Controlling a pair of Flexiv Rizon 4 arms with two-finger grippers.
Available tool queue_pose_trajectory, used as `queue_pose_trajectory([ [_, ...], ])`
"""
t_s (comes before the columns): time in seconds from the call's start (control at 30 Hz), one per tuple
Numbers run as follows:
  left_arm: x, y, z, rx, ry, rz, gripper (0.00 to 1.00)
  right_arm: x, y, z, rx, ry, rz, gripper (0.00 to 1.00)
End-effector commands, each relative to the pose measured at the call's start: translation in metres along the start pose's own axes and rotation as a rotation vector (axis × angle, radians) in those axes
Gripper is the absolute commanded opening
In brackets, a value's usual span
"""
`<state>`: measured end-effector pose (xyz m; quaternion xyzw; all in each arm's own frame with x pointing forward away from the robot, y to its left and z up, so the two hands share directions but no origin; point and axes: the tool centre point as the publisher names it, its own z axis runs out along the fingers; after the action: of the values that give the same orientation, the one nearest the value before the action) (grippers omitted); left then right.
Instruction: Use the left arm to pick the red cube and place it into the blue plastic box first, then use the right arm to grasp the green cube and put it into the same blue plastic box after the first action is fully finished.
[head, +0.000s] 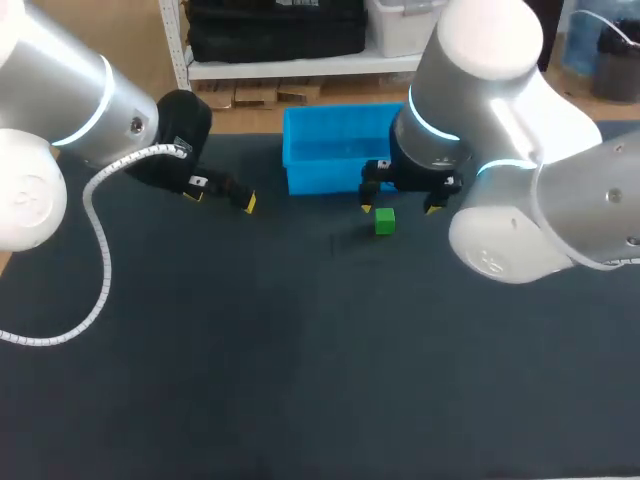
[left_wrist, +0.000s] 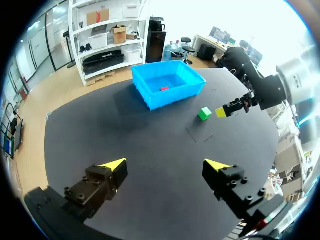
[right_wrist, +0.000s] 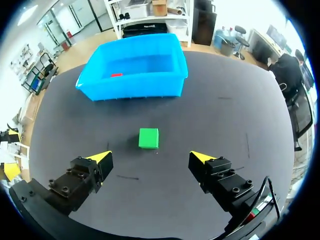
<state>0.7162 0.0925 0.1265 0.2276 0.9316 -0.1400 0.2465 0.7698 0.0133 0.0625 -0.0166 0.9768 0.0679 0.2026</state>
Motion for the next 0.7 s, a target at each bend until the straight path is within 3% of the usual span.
queue_pose_trajectory([
  [0.03, 0.001, 0.001, -0.001, 0.003, -0.003, 0.0, 1.0, -0.008, 0.003, 0.021, 0.007, 0.007, 0.001, 1.0],
  [0.37, 0.001, 0.001, -0.001, 0.003, -0.003, 0.0, 1.0, -0.018, 0.004, 0.058, 0.03, 0.05, -0.018, 1.0],
  [0.7, 0.001, 0.001, -0.001, 0.003, -0.003, 0.0, 1.0, -0.021, 0.002, 0.076, 0.058, 0.087, -0.045, 1.0],
])
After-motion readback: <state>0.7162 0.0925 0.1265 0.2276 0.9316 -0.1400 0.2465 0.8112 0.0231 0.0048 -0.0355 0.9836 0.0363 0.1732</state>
